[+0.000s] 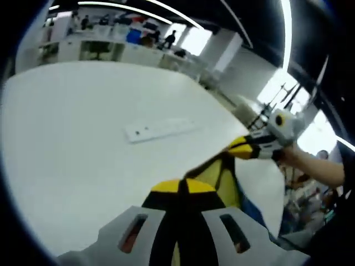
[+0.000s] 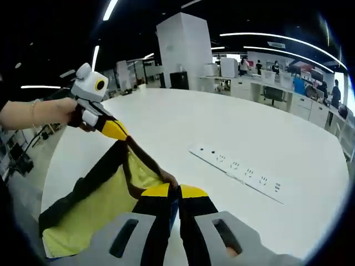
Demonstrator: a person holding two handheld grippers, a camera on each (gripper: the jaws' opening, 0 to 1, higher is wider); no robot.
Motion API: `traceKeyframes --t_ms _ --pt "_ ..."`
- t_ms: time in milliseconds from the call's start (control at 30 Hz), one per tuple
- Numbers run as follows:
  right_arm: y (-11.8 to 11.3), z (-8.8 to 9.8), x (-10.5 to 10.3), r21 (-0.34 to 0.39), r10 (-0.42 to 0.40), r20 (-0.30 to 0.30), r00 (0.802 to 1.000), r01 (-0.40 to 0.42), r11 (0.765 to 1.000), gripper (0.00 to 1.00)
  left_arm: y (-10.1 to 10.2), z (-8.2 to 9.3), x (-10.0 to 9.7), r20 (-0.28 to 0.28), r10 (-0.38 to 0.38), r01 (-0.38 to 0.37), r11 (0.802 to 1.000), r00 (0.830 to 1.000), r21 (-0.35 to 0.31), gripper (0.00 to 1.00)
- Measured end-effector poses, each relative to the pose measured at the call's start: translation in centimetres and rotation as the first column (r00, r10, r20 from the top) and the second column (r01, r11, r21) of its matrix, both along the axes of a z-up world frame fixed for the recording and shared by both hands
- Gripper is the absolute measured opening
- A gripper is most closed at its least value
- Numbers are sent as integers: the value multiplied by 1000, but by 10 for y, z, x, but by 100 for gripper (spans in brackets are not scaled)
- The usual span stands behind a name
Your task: Fold the garment on the visible template until the final outline fits inside the template.
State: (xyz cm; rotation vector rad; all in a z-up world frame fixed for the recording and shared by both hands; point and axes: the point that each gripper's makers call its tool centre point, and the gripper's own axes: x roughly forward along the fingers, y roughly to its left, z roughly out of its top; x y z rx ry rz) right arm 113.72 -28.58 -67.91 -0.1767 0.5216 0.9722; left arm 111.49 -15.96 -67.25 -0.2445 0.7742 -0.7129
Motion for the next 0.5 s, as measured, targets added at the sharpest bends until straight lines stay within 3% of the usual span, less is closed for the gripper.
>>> traceKeyframes --t_ms 500 --pt "11 -54 50 -37 -62 -93 994 58 998 4 12 -58 53 -75 78 -70 992 994 101 0"
